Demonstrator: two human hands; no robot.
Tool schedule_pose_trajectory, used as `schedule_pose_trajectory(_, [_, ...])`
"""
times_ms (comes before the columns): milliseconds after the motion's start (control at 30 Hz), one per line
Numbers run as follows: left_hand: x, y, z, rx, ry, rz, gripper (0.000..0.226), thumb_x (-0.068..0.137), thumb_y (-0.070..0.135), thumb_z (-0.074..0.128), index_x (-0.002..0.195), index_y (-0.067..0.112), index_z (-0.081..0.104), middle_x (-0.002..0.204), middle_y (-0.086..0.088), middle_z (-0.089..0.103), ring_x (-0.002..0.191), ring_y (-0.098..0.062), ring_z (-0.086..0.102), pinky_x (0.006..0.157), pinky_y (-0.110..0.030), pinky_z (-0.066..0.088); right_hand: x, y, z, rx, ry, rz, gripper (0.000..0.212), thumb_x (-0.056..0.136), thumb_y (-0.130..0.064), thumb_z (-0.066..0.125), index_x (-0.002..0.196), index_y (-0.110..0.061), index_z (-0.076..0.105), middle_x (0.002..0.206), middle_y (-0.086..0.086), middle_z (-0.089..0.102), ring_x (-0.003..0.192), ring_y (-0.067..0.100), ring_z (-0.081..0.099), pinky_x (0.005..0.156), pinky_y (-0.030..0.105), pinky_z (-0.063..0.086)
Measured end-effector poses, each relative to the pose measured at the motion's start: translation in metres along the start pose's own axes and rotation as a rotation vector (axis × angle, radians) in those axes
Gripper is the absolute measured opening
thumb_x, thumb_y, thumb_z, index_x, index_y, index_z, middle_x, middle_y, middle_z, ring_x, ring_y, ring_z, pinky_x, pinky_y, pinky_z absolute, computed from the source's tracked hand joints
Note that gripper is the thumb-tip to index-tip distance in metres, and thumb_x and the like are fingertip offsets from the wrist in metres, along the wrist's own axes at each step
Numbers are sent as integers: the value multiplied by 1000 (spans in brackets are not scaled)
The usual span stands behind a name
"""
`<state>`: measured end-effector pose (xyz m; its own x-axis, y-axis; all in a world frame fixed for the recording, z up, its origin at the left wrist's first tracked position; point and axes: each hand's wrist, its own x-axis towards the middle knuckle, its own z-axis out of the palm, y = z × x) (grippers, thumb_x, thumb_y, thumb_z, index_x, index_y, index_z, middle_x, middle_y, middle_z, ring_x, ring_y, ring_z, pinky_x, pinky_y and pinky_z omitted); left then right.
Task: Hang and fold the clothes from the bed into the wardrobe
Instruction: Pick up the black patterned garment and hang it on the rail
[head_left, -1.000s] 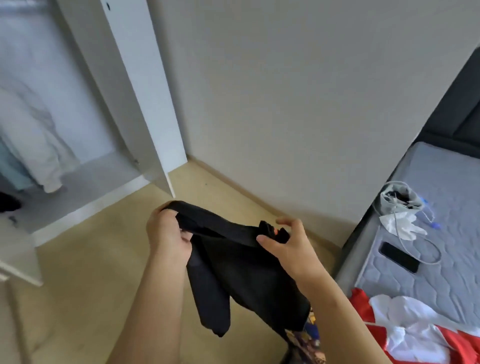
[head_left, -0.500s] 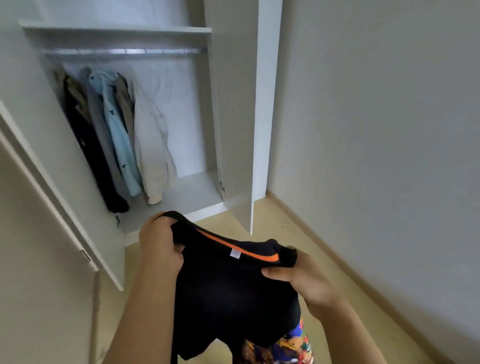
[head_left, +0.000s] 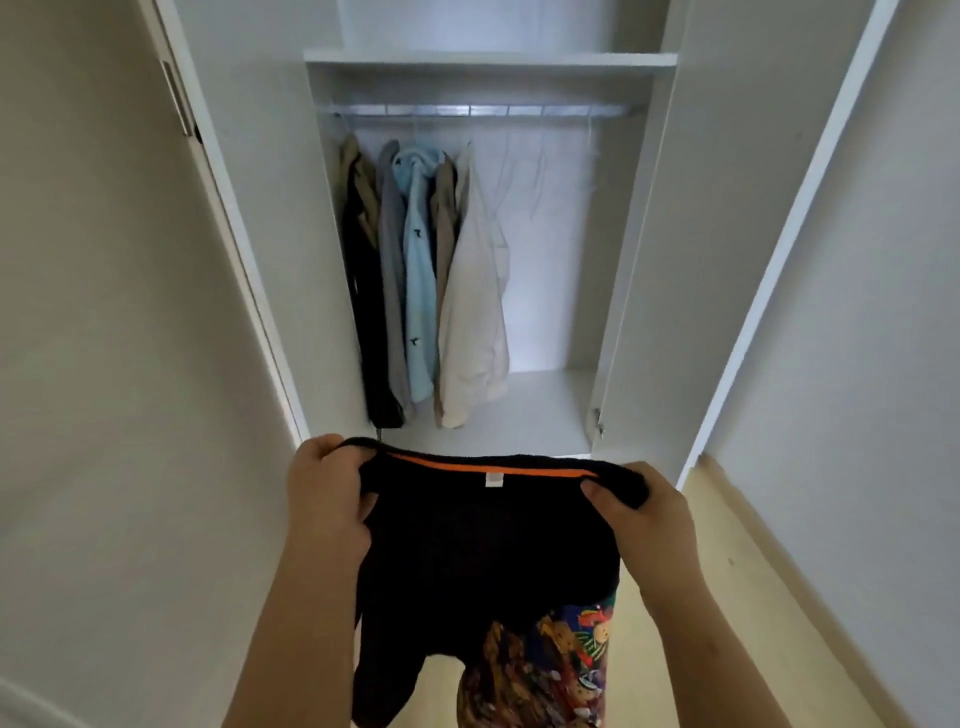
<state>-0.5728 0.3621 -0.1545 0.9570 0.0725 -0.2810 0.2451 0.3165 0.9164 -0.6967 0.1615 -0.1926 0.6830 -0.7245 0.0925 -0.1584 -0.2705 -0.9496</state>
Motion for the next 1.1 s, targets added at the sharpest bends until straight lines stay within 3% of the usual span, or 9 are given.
schedule_pose_trajectory(133, [58, -5, 55, 55, 41, -26, 21, 82, -4, 52, 76, 17, 53, 75, -7, 54, 70, -17, 52, 58, -29, 44, 85, 15, 20, -6, -46, 41, 14, 79, -23, 70, 74, -23, 57, 76, 2, 65, 75, 21, 62, 71, 39, 52])
schedule_pose_trajectory(400, [167, 14, 176, 97, 29, -17, 17, 84, -5, 47, 78, 10, 53, 73, -10, 53, 68, -19, 52, 56, -28, 43, 268, 2, 55, 68, -111, 63, 10, 80, -17, 66, 79, -16, 57, 78, 5, 63, 76, 22, 62, 64, 33, 48])
schedule_pose_trajectory(500, [199, 7, 193, 84, 64, -39, 16, 85, -5, 46, 80, 8, 54, 75, -12, 54, 68, -19, 52, 57, -29, 43, 308, 4, 73, 60, -171, 90, 11, 80, -15, 67, 77, -14, 56, 74, 4, 62, 71, 20, 60, 58, 29, 43])
schedule_pose_trajectory(633, [251, 5, 234, 90, 104, -11, 15, 85, -7, 46, 90, 2, 57, 76, -12, 56, 66, -19, 54, 52, -26, 47, 373, 12, 95, 32, -230, 132, 12, 75, -11, 69, 75, -13, 57, 71, 6, 61, 70, 24, 60, 63, 32, 46])
schedule_pose_trajectory(800, [330, 19, 303, 44, 36, -14, 12, 80, -4, 47, 76, -1, 58, 71, -14, 55, 64, -25, 56, 61, -30, 48, 467, 11, 135, -17, -374, 136, 21, 67, 2, 64, 63, -15, 53, 56, -3, 53, 55, 14, 51, 52, 24, 38])
schedule_pose_trajectory(933, [398, 41, 376, -1, -10, -49, 18, 83, 0, 50, 99, 1, 59, 81, -15, 56, 74, -29, 56, 66, -33, 48, 550, -1, 165, -120, -529, 141, 16, 71, 0, 58, 67, -15, 56, 65, -1, 57, 63, 13, 53, 57, 24, 41])
schedule_pose_trajectory(1000, [425, 51, 410, -34, -31, -44, 11, 85, 0, 49, 85, 3, 59, 75, -13, 55, 69, -25, 54, 63, -31, 46, 589, -11, 175, -141, -512, 94, 17, 77, -2, 53, 71, -17, 57, 70, -3, 59, 66, 12, 54, 58, 20, 40])
schedule_pose_trajectory(1100, [462, 58, 448, -29, -14, -4, 22, 83, -1, 50, 65, 11, 54, 60, -7, 46, 56, -20, 46, 59, -29, 40, 637, -28, 184, -83, -361, -17, 22, 85, -5, 48, 75, -21, 59, 74, -10, 59, 69, 11, 56, 54, 12, 38])
